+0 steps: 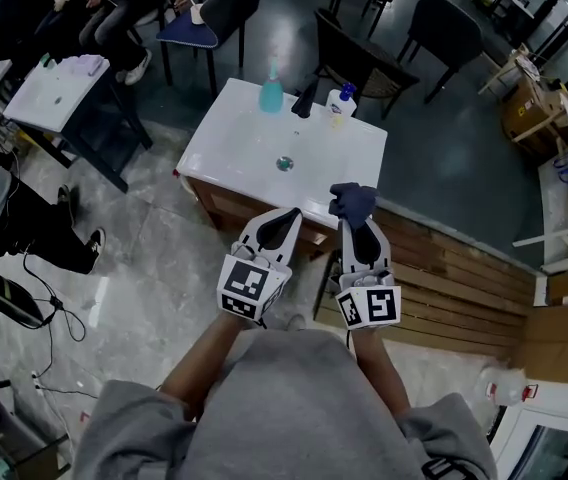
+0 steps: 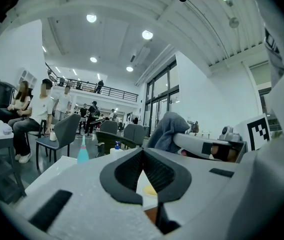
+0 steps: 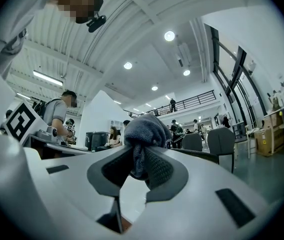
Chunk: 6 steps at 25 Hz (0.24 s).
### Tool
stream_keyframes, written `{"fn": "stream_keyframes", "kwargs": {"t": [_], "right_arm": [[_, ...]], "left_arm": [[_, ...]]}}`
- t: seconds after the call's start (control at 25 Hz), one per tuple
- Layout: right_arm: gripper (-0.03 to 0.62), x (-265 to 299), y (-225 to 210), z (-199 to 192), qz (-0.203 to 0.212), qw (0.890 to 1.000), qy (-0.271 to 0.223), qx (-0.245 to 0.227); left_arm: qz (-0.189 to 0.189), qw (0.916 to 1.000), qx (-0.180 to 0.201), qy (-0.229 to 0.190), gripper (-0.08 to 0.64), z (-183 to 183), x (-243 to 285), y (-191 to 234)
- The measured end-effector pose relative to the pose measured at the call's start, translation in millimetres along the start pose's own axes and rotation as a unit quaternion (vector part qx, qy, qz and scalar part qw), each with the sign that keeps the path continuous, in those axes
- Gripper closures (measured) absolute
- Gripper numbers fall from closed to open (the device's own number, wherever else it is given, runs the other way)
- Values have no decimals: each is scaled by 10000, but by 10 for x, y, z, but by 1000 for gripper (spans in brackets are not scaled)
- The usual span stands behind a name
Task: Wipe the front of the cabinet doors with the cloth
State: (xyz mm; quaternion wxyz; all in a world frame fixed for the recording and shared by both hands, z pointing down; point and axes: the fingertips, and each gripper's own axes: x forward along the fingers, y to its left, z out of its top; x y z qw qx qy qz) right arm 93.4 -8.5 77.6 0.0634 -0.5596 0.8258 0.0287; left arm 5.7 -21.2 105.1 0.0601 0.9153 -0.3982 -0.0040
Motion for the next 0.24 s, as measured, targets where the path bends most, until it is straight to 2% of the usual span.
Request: {"fn": "stream_keyframes", "kwargs": {"t": [0.24], "right_arm": [[523,-5,-27,58,12,10000,-66,-24]], "left_arm": [[-8,10000,7,-55,552,42,21,-14]]}}
